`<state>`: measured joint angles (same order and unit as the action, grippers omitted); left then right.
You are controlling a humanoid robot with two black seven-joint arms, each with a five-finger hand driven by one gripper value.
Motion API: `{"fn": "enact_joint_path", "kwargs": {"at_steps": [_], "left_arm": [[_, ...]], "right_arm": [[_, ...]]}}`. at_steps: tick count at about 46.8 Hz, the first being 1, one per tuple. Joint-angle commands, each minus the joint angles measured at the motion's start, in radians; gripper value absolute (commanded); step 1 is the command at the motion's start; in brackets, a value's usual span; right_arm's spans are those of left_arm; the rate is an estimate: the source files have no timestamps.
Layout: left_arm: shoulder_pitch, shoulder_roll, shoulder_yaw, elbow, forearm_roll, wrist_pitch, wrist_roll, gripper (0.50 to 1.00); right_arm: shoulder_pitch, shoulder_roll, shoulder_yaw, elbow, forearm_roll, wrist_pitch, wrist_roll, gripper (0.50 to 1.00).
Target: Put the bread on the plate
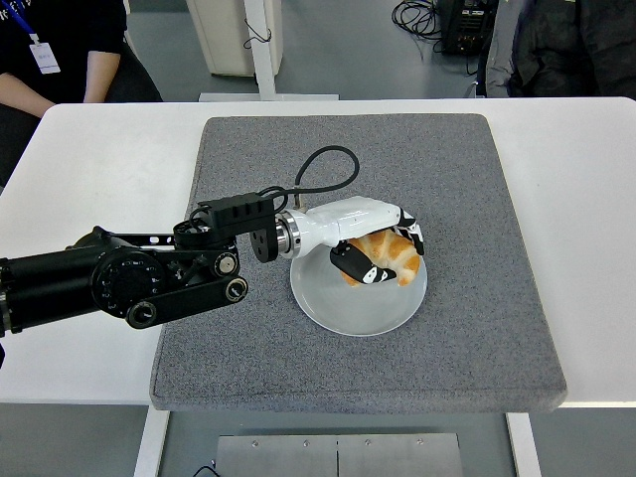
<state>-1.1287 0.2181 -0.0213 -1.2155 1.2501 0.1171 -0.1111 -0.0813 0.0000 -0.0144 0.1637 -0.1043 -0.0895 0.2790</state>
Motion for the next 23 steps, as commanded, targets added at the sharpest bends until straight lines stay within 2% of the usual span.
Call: {"fn": "enact_joint_path", "kwargs": {"at_steps": [1, 23], "left_arm": [[0.001, 0.001, 0.001, 0.001, 0.0, 0.001, -0.002, 0.5], [0.05, 0.027, 0.003, 0.014, 0.025, 0.001, -0.002, 0.5]], "right_arm": [[0.0, 0.0, -0.001, 0.0, 0.0, 0.0, 0.0, 1.0], [0.002, 0.0, 0.001, -0.001, 0.0, -0.001, 0.0, 1.0]]}}
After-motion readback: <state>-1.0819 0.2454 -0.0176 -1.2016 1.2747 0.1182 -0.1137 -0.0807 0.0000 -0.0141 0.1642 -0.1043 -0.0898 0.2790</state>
